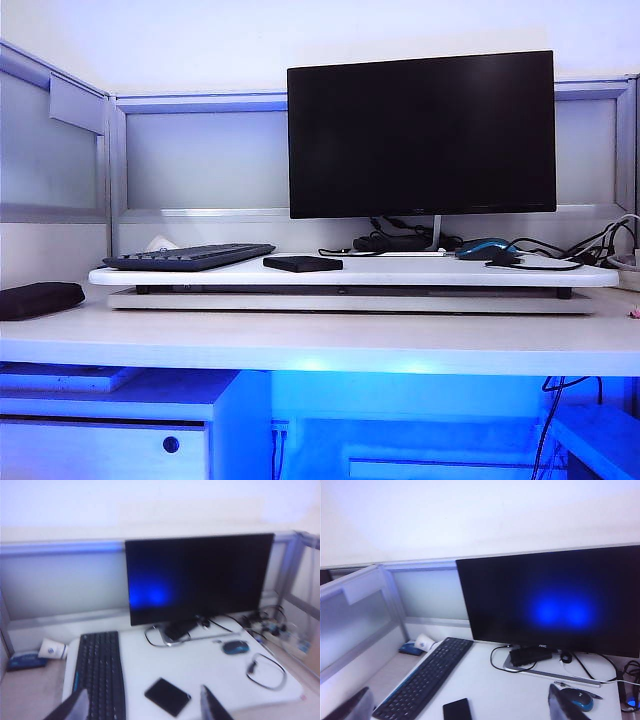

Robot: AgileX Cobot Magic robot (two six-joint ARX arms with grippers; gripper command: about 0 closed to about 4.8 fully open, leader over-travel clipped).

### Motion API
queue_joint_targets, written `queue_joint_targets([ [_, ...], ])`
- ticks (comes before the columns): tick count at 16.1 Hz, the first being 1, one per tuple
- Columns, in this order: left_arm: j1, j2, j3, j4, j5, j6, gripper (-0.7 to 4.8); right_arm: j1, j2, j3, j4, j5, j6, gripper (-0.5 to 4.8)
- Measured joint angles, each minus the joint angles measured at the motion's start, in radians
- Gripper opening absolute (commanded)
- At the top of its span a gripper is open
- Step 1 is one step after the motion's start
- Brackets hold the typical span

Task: Unplug the data cable of the portable hard drive.

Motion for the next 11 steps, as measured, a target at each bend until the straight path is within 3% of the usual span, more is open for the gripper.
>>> queue_joint_targets([
  [6, 0.000, -0.146, 0.000, -0.082, -0.053, 0.000, 2.99, 0.000, -0.103, 0.000, -0.064, 0.001, 0.000, 4.79],
  [11, 0.000, -0.230, -0.003, -0.273, -0.087, 0.000, 2.99, 0.000, -0.187, -0.005, -0.182, 0.013, 0.000, 4.79],
])
